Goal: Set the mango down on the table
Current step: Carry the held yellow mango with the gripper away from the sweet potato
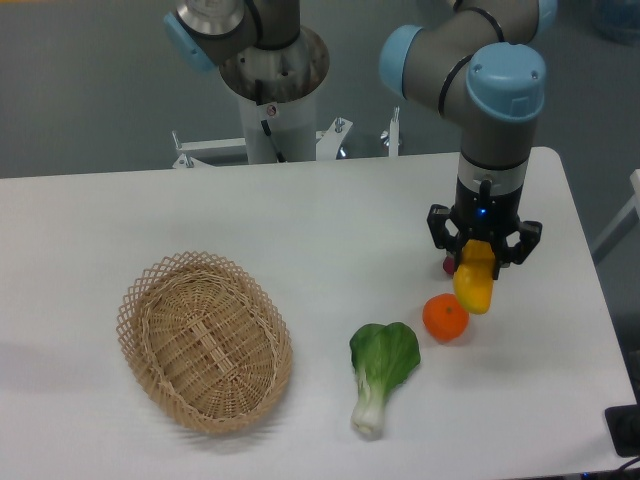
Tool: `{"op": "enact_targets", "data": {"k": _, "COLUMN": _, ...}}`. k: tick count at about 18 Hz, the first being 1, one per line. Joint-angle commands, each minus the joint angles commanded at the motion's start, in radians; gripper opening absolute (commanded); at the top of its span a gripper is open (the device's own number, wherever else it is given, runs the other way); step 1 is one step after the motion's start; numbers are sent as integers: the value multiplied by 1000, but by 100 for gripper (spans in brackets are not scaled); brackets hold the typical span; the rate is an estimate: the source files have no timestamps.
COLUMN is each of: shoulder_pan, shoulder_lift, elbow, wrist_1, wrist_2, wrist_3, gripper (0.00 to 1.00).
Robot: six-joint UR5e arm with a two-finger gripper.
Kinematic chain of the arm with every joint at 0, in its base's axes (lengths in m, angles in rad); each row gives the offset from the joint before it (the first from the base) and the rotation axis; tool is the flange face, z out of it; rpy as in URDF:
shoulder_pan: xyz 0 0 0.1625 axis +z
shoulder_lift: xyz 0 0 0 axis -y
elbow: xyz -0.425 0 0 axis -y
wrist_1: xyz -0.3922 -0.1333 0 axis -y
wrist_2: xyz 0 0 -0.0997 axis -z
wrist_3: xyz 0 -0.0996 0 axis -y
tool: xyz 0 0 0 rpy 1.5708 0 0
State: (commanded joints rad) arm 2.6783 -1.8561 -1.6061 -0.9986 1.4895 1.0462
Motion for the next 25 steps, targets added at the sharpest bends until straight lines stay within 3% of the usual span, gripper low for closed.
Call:
{"op": "enact_targets", "data": {"k": 5, "shoulder_pan": 3, "shoulder_lift": 3, "elbow": -38, "wrist_1": -2, "wrist_2": 5, "wrist_3": 26, "gripper": 36}}
{"op": "enact_targets", "data": {"k": 10, "shoulder_pan": 38, "shoulder_lift": 40, "elbow": -193, "wrist_1": 37, "wrist_2": 3, "wrist_3": 236, "gripper": 36}}
{"op": "enact_targets", "data": {"k": 21, "shoulder_pan": 71, "shoulder_lift": 41, "elbow": -310, "wrist_1": 44, "wrist_2": 9, "wrist_3": 509, "gripper": 37}}
{"op": "enact_targets", "data": {"k": 25, "shoulder_pan": 63, "shoulder_lift": 35, "elbow": -321, "wrist_1": 43, "wrist_2": 11, "wrist_3": 514, "gripper": 37}}
